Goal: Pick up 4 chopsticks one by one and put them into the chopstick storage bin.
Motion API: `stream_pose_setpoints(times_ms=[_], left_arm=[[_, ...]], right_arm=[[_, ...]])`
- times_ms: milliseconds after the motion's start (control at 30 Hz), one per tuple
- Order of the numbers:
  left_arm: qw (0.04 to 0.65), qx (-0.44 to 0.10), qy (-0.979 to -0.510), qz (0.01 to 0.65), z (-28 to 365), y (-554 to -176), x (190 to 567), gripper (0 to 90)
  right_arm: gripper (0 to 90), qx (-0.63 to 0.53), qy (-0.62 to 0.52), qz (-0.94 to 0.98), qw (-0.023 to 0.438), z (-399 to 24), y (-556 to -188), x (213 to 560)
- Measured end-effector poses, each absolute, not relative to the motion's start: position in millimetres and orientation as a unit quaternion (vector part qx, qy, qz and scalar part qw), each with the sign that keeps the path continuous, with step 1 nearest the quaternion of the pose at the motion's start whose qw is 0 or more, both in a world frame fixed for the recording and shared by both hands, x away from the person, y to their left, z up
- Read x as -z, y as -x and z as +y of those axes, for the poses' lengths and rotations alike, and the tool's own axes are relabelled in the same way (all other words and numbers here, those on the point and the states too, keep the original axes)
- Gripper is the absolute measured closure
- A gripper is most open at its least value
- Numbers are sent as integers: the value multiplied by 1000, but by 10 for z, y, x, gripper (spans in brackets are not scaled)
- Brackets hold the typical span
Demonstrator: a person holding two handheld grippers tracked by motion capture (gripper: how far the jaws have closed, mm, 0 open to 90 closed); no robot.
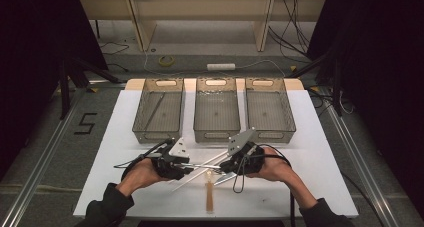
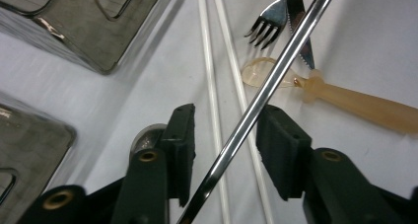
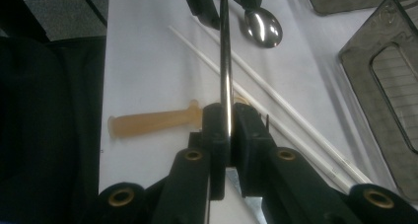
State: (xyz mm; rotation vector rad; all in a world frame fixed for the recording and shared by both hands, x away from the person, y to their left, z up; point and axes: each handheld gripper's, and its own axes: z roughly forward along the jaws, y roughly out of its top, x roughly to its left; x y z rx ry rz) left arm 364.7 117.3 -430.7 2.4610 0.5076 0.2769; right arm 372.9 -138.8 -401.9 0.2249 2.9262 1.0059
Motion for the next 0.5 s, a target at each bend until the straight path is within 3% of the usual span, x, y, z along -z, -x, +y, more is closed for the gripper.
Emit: stream_pose_setpoints(times_ms=[333,433,500], left_arm=[[277,-100,-947,126,1137,-3582,4313,768],[272,-85,-952,110,1081,-3537,4342,822],[272,-80,-952,113,1061,-3527,4335,847]], right_arm=[[824,-338,-69,939,3,-1431,-3759,4022],[782,-353,-89,931,5,-1489,-3806,4004],[700,-368,-115,923,8,-1540,-3852,3990]])
